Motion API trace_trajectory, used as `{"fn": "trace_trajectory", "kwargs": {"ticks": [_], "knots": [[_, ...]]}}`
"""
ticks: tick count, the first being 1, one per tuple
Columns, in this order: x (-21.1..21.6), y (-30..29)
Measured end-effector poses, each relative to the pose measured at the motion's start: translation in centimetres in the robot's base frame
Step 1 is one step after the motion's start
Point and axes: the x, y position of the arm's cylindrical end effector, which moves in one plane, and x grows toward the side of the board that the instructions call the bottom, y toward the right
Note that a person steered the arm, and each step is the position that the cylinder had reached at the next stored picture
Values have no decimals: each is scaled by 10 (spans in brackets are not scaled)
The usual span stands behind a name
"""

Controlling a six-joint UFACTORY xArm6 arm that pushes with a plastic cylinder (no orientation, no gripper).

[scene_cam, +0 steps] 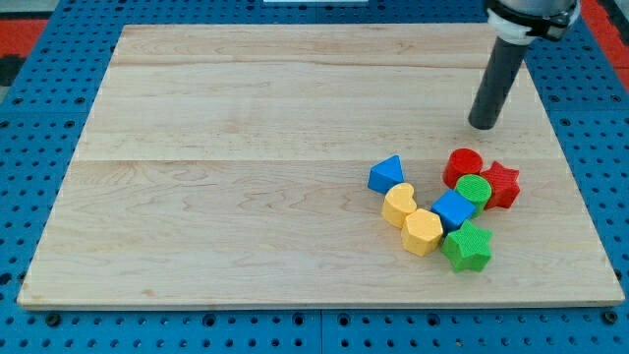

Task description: Place the yellow heart above the yellow hexagon

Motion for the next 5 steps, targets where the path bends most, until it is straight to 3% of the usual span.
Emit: {"fn": "trace_trajectory", "kwargs": {"ticks": [1,2,3,4,5], "knots": [[0,51],[-34,21],[-49,-73],[-15,-155],[55,-200]]}}
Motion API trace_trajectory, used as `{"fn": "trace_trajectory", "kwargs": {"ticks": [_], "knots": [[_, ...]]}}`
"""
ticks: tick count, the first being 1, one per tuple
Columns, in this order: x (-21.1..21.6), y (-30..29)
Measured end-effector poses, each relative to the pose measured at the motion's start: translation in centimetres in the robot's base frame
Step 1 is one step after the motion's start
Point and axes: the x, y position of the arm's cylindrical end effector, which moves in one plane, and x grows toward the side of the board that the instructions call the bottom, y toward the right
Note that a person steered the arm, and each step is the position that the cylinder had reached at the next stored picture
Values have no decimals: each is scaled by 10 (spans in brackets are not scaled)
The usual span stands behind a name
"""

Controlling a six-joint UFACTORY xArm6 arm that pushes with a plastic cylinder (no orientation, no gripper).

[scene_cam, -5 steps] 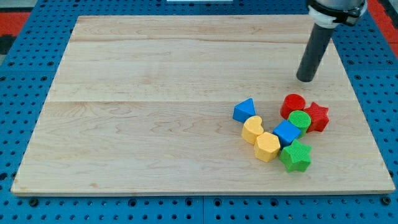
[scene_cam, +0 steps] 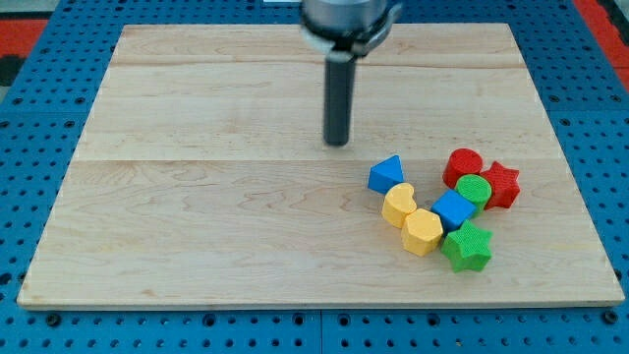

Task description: Place the yellow heart above the yellow hexagon

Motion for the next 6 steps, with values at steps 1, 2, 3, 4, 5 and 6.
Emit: {"fn": "trace_trajectory", "kwargs": {"ticks": [1,2,3,4,5,6], "knots": [[58,-6],[87,15],[88,50],[88,69],[82,90],[75,90]]}}
